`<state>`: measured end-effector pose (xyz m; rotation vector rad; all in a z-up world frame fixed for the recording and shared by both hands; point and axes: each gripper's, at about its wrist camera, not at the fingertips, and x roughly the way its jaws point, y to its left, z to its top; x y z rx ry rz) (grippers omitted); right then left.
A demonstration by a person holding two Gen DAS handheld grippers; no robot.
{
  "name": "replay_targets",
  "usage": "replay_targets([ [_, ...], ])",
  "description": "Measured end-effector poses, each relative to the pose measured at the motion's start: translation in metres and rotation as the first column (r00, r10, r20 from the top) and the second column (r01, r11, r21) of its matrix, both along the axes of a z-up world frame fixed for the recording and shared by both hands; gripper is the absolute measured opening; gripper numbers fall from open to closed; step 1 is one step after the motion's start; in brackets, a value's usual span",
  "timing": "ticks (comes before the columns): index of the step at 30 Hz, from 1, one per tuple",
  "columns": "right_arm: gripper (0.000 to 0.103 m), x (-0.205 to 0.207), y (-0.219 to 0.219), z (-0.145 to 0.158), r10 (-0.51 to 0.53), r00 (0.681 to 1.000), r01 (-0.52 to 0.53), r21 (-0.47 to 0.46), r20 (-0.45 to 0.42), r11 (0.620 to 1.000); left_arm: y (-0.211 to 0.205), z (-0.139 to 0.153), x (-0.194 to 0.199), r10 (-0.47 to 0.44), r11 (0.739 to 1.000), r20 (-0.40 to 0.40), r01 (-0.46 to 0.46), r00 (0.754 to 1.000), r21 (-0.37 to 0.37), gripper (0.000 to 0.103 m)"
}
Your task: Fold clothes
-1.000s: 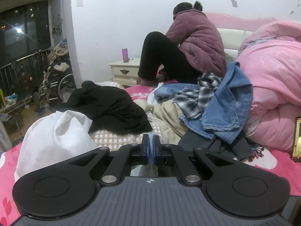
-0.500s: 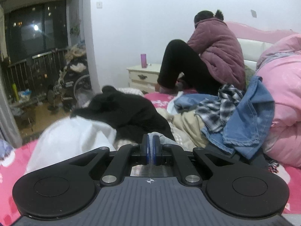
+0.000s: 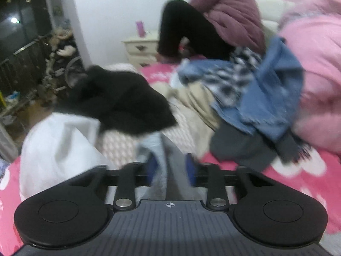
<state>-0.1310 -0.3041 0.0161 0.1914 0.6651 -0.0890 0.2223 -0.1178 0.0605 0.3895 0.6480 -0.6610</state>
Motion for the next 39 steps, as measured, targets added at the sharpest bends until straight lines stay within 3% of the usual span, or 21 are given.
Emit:
replay_targets([
  [5,0.007,0.014,-0.008,-0.006,0.007,1.0,-0.007,-0.009,-0.01,1.0,0.062,0.022,-0.06,-0.036,0.998,-0.034,0.034,0.999,-0.044,0.059],
  [8,0.007,0.014,-0.013,-0.006,0.007,1.0,-0.007,-0.013,-0.007,1.0,0.111,0.029,-0.1,0.003,0.999,-0.065,-0.006,0.998,-0.037,0.061],
  [14,0.007,0.037,-0.024,0.001,0.036,0.999,-0.036,-0.023,0.01,0.999,0.21,-0.005,-0.204,0.136,0.979,-0.164,-0.108,0.977,0.173,0.06],
  [17,0.007,0.051,-0.021,0.01,0.085,0.996,-0.082,-0.084,0.027,0.993,0.247,-0.042,-0.254,0.223,0.953,-0.258,-0.154,0.94,0.261,0.06],
  [19,0.007,0.058,-0.018,0.015,0.119,0.992,-0.113,-0.133,0.035,0.985,0.269,-0.074,-0.286,0.315,0.919,-0.291,-0.214,0.903,0.331,0.06],
  [21,0.007,0.064,-0.013,0.02,0.149,0.988,-0.14,-0.179,0.037,0.974,0.286,-0.099,-0.31,0.386,0.884,-0.278,-0.265,0.88,0.386,0.059],
  [24,0.007,0.071,-0.011,0.022,0.171,0.985,-0.163,-0.203,0.025,0.966,0.299,-0.127,-0.334,0.446,0.847,-0.213,-0.333,0.87,0.415,0.059],
  [28,0.007,0.075,-0.01,0.023,0.167,0.986,-0.162,-0.211,0.007,0.964,0.29,-0.15,-0.342,0.392,0.82,-0.067,-0.316,0.917,0.476,0.059],
  [31,0.007,0.074,-0.011,0.023,0.157,0.988,-0.153,-0.215,-0.002,0.965,0.289,-0.154,-0.337,0.373,0.82,-0.021,-0.319,0.927,0.475,0.058],
  [34,0.006,0.073,-0.013,0.022,0.148,0.989,-0.148,-0.227,-0.016,0.963,0.292,-0.148,-0.33,0.377,0.819,0.016,-0.341,0.926,0.462,0.046],
  [36,0.007,0.075,-0.012,0.021,0.147,0.989,-0.148,-0.227,-0.025,0.963,0.294,-0.149,-0.323,0.373,0.82,0.013,-0.336,0.928,0.464,0.044],
  [39,0.007,0.085,-0.012,0.017,0.15,0.988,-0.156,-0.215,-0.043,0.964,0.289,-0.161,-0.319,0.339,0.813,0.039,-0.313,0.94,0.491,0.02],
])
